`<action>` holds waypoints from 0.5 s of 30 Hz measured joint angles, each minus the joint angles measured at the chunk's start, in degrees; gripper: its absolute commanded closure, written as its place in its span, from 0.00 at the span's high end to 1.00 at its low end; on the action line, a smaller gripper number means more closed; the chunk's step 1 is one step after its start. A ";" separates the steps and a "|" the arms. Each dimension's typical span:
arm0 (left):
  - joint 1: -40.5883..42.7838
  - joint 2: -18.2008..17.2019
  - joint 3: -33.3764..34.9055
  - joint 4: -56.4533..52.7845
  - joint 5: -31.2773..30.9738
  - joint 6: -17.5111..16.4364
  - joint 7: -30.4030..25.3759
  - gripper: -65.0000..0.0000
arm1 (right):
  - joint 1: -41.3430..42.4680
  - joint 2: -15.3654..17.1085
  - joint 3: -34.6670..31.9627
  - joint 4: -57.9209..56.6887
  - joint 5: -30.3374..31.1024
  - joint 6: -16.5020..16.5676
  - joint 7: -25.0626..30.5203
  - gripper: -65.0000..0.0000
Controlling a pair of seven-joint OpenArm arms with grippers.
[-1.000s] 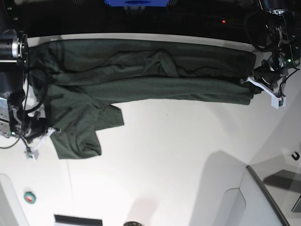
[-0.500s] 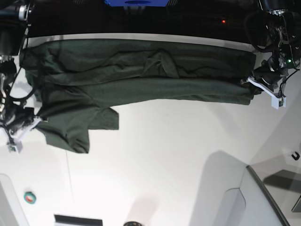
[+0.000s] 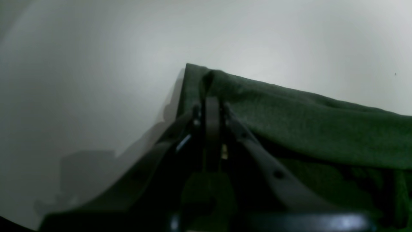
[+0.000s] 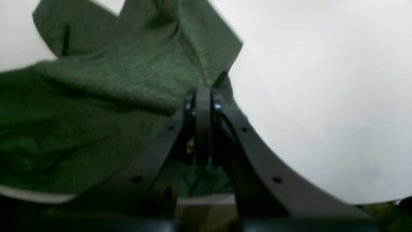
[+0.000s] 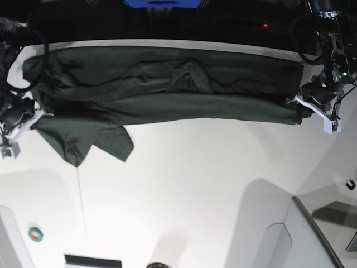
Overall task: Layout the t-shirt on the table in an organized manner, then fold the t-shirt properly
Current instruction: 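Pull the sleeve fabric with the right gripper up onto the folded strip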
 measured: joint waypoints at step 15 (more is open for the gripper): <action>1.38 -0.24 0.22 0.20 -0.02 0.00 -0.04 0.00 | -9.11 -0.04 6.32 5.20 0.39 0.00 0.26 0.00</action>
